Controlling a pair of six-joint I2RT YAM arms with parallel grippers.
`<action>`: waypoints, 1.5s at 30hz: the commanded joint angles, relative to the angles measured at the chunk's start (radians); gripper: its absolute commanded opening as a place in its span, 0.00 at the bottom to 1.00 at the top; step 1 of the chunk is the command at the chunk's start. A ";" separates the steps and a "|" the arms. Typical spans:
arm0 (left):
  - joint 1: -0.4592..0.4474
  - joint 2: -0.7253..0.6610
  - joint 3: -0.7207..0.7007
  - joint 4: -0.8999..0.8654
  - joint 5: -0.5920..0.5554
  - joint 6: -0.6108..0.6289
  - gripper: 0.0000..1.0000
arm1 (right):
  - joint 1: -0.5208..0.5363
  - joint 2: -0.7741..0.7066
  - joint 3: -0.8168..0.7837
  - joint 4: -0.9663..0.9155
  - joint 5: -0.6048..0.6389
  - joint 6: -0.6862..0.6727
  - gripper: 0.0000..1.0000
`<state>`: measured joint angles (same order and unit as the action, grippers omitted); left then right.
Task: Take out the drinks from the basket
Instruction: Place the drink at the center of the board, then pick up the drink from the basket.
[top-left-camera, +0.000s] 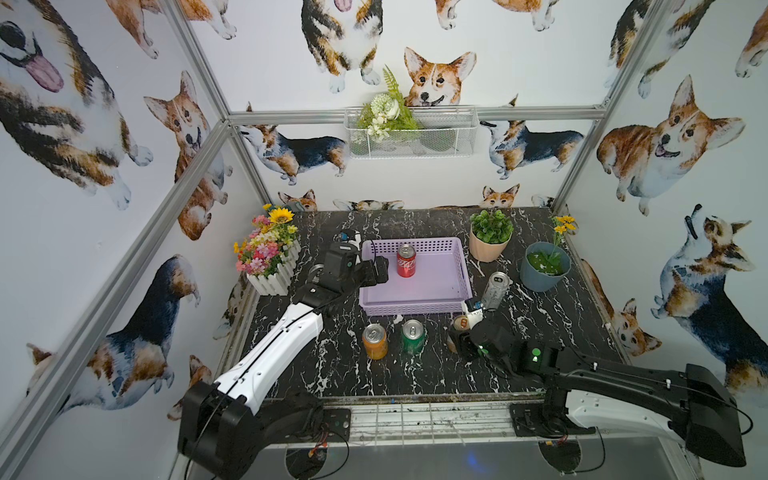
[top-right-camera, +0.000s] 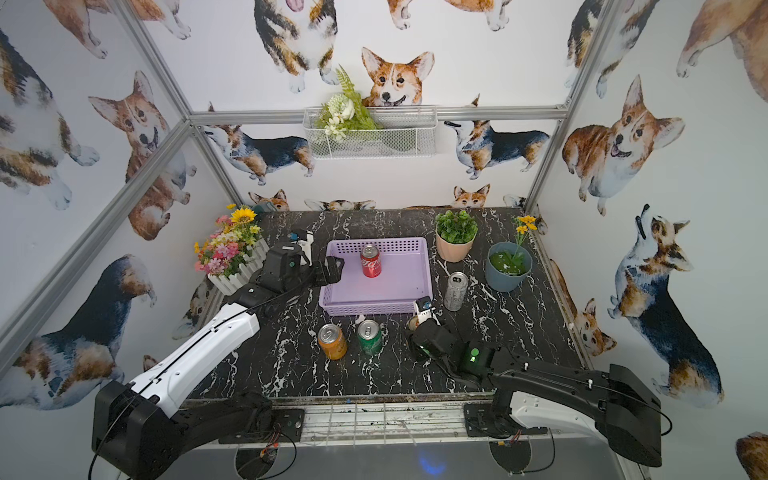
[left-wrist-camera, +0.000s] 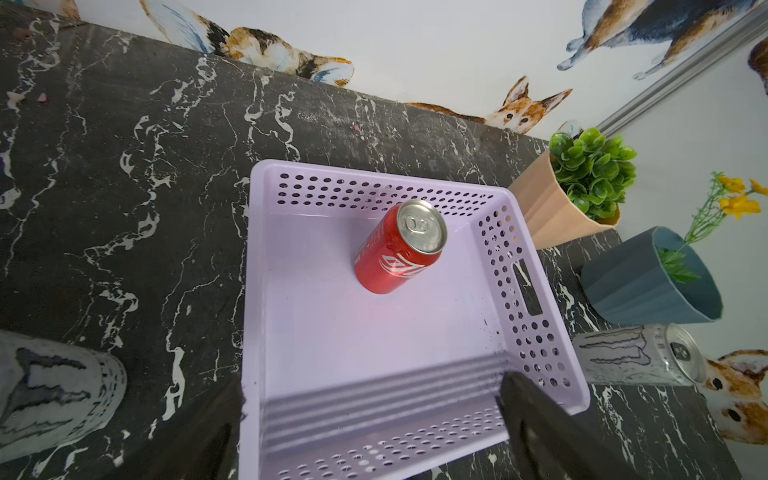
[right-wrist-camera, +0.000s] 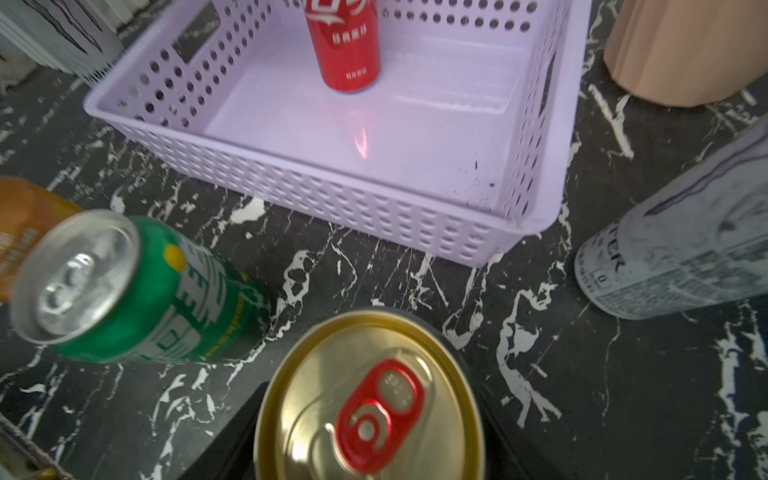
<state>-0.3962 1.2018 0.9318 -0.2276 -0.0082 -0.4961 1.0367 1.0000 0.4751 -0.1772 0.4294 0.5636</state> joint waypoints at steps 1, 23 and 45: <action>-0.016 0.012 0.011 0.035 -0.034 0.018 1.00 | 0.016 0.029 -0.021 0.184 0.050 0.032 0.58; -0.215 0.465 0.269 0.131 -0.287 0.047 0.99 | 0.024 -0.133 0.042 0.055 0.166 0.041 1.00; -0.188 0.868 0.557 0.038 -0.306 0.002 0.75 | 0.020 -0.223 0.056 0.023 0.205 -0.003 1.00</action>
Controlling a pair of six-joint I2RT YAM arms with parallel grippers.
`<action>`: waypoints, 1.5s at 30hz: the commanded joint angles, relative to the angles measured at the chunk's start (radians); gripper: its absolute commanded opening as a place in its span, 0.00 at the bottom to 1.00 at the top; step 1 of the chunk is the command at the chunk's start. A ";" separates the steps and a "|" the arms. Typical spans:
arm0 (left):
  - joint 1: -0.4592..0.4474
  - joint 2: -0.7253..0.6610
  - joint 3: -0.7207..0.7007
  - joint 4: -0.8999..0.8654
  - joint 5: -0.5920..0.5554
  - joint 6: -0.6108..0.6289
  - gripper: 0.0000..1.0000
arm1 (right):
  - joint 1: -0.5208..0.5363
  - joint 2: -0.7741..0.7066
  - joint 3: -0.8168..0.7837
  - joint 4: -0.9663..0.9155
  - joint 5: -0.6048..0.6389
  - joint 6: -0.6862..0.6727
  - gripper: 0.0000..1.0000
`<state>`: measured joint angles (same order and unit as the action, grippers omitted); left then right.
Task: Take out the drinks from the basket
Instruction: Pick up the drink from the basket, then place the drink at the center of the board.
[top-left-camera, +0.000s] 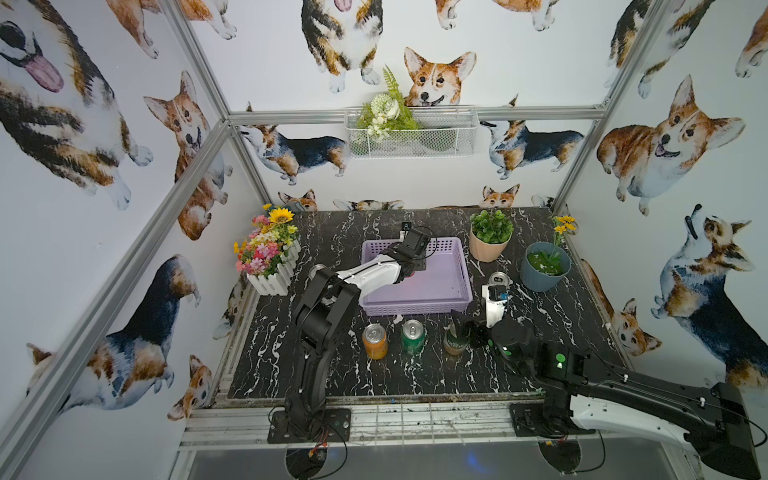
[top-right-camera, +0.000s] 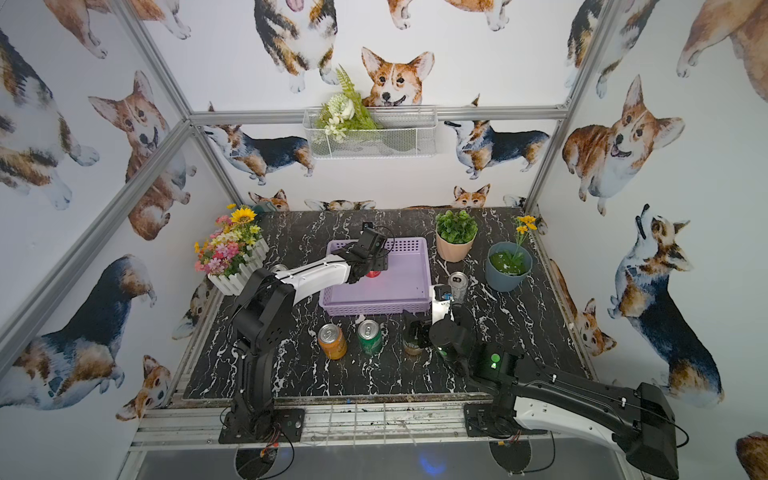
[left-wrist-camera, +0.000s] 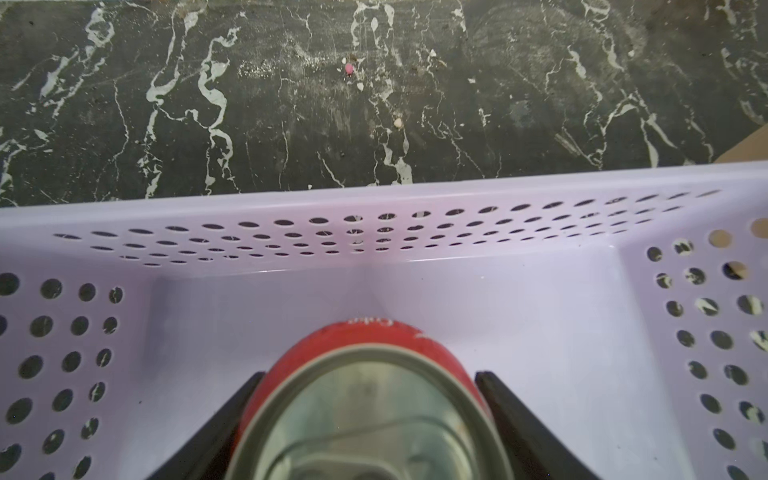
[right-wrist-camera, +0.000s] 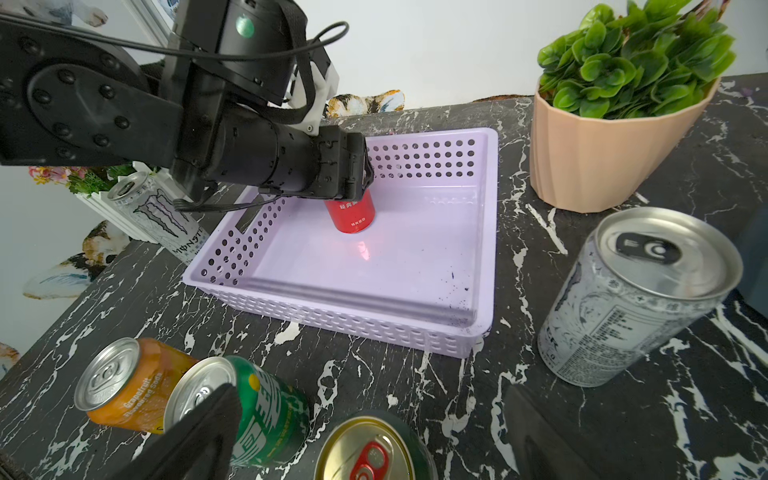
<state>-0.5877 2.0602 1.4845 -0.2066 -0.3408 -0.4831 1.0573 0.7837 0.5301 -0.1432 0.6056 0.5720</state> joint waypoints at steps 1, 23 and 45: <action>0.003 0.012 0.003 0.024 0.032 -0.011 0.71 | 0.000 -0.011 -0.002 -0.013 0.031 -0.012 1.00; -0.039 -0.264 0.043 -0.075 -0.119 0.038 0.00 | -0.013 -0.027 -0.004 -0.022 0.042 -0.021 1.00; -0.139 -1.208 -0.675 -0.468 -0.455 -0.300 0.00 | -0.023 -0.094 -0.021 0.009 0.020 -0.004 1.00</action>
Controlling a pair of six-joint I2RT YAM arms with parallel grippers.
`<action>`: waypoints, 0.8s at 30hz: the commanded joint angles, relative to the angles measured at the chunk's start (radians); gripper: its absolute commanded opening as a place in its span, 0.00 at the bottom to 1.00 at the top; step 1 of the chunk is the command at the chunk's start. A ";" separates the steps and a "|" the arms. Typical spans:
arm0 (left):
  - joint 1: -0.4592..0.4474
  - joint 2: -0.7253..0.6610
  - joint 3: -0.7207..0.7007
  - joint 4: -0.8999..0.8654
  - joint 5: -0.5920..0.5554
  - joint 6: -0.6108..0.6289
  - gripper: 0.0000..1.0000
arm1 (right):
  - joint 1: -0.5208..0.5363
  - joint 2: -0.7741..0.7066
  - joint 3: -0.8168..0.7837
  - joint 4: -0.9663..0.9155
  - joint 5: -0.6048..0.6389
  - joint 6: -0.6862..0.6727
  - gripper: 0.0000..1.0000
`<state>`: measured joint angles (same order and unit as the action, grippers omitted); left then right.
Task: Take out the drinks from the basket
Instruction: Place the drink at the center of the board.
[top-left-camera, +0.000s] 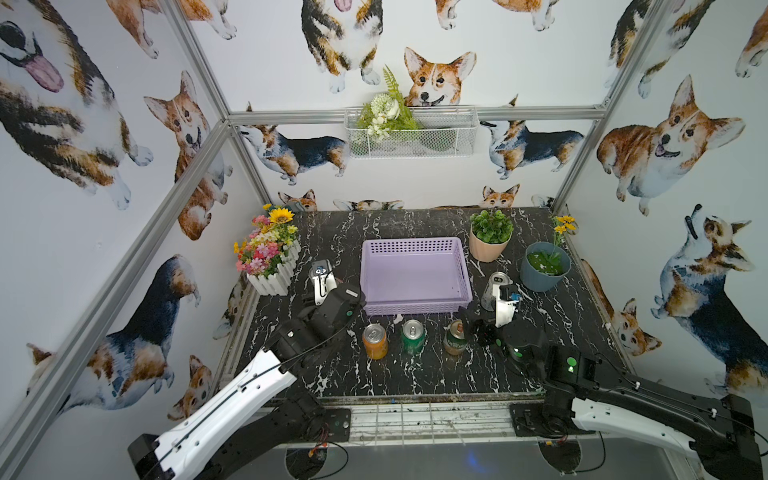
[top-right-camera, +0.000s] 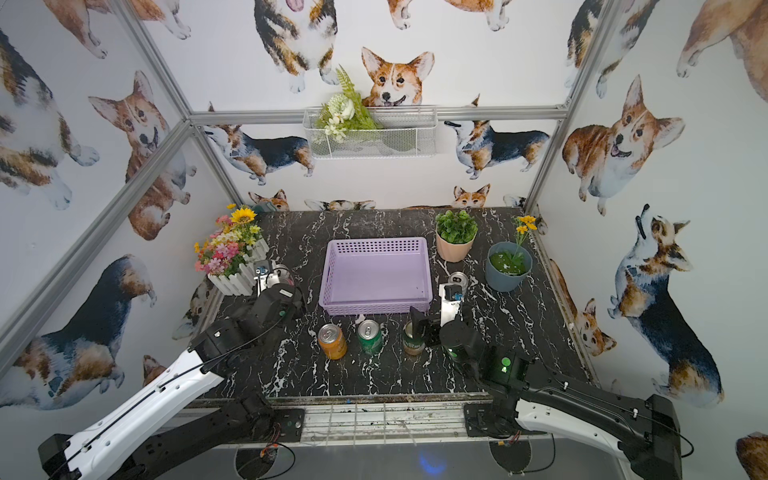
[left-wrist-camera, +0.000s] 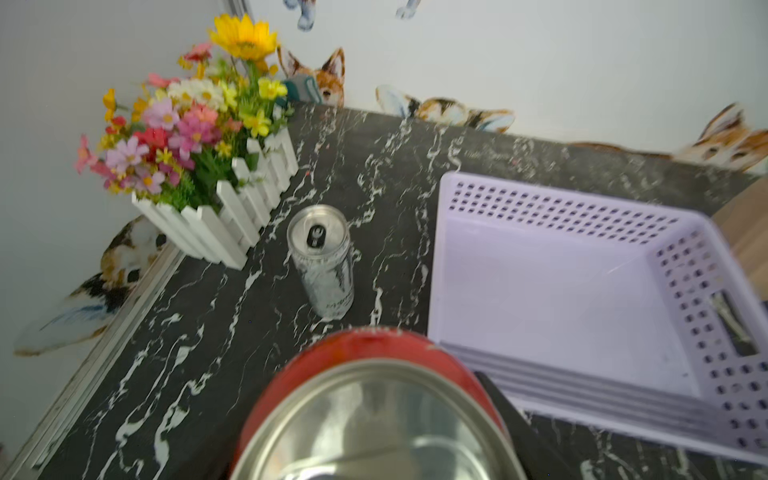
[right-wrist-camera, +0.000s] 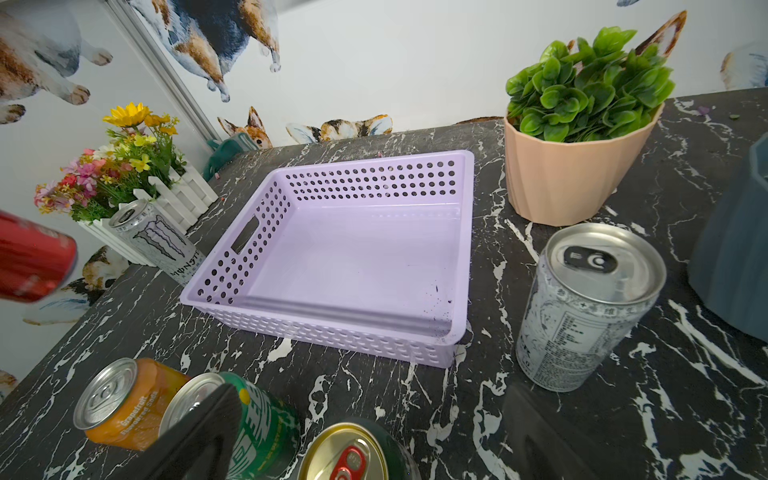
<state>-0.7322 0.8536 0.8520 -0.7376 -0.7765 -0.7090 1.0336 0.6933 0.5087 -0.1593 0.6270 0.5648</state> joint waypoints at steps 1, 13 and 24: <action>0.012 0.010 -0.070 0.084 -0.003 -0.092 0.00 | 0.000 -0.005 0.001 0.021 -0.003 0.005 1.00; 0.202 0.113 -0.361 0.457 0.286 -0.063 0.00 | 0.000 -0.038 -0.002 0.007 0.001 0.009 1.00; 0.203 0.063 -0.422 0.428 0.231 -0.104 1.00 | 0.000 -0.038 -0.018 0.002 0.004 0.032 1.00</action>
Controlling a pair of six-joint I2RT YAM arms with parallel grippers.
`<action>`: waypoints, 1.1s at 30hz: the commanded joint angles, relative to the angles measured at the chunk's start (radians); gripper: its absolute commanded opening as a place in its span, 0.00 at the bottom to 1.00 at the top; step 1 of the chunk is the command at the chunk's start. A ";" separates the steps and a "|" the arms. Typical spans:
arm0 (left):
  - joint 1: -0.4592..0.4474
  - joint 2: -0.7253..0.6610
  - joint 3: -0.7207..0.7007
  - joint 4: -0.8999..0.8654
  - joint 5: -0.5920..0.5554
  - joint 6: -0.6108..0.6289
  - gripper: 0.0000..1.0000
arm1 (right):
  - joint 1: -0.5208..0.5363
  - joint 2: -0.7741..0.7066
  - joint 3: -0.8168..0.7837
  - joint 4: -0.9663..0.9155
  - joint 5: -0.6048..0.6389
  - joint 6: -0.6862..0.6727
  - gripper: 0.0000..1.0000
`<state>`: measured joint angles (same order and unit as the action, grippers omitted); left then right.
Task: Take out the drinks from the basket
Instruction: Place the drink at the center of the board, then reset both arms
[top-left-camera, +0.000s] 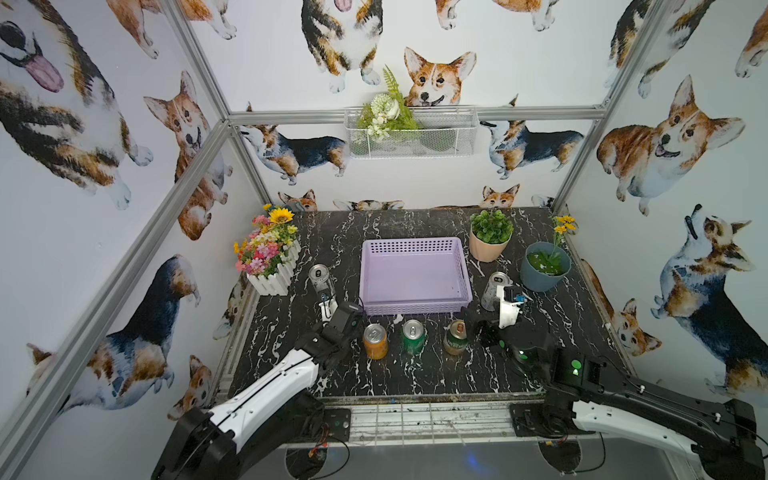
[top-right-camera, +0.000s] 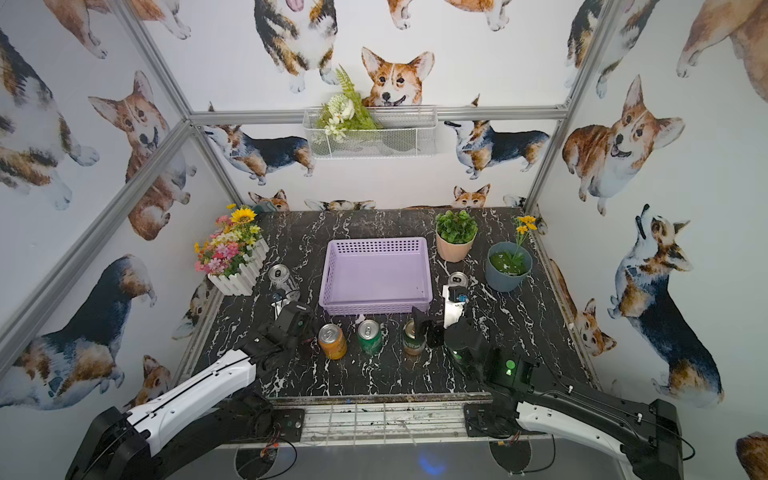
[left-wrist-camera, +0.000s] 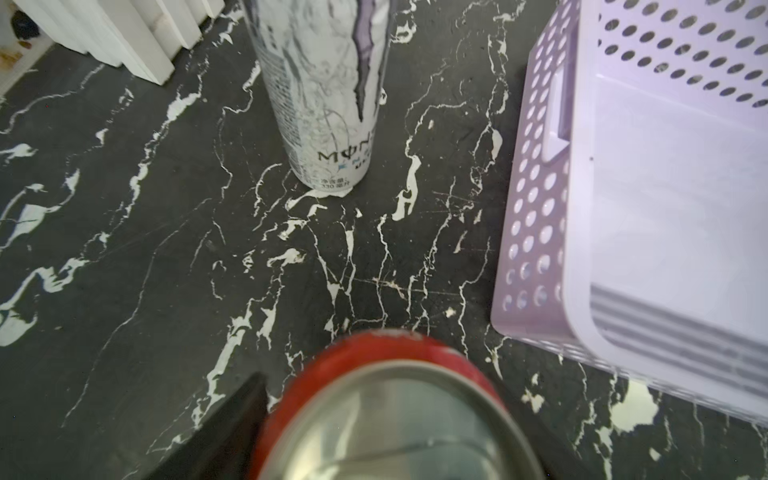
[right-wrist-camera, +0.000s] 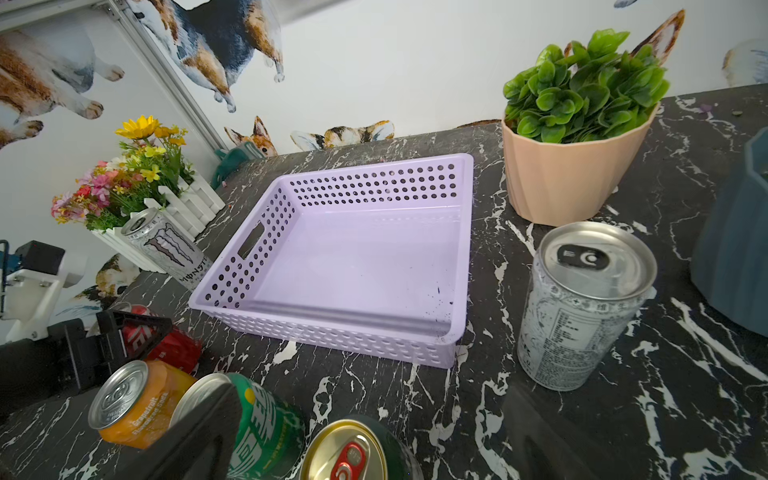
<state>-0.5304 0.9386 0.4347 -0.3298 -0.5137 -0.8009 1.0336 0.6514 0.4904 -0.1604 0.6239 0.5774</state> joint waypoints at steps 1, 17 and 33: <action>0.001 -0.032 -0.005 0.014 -0.037 -0.012 1.00 | 0.000 0.006 0.002 0.001 0.008 0.019 1.00; 0.001 -0.287 0.277 -0.220 -0.097 0.071 1.00 | 0.000 0.000 0.067 -0.033 0.023 -0.034 1.00; 0.172 -0.113 0.229 0.303 -0.023 0.487 1.00 | -0.177 0.084 0.125 0.036 -0.012 -0.100 1.00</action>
<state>-0.4099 0.8459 0.7246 -0.2379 -0.5972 -0.4313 0.9119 0.7029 0.6125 -0.1699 0.6785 0.4908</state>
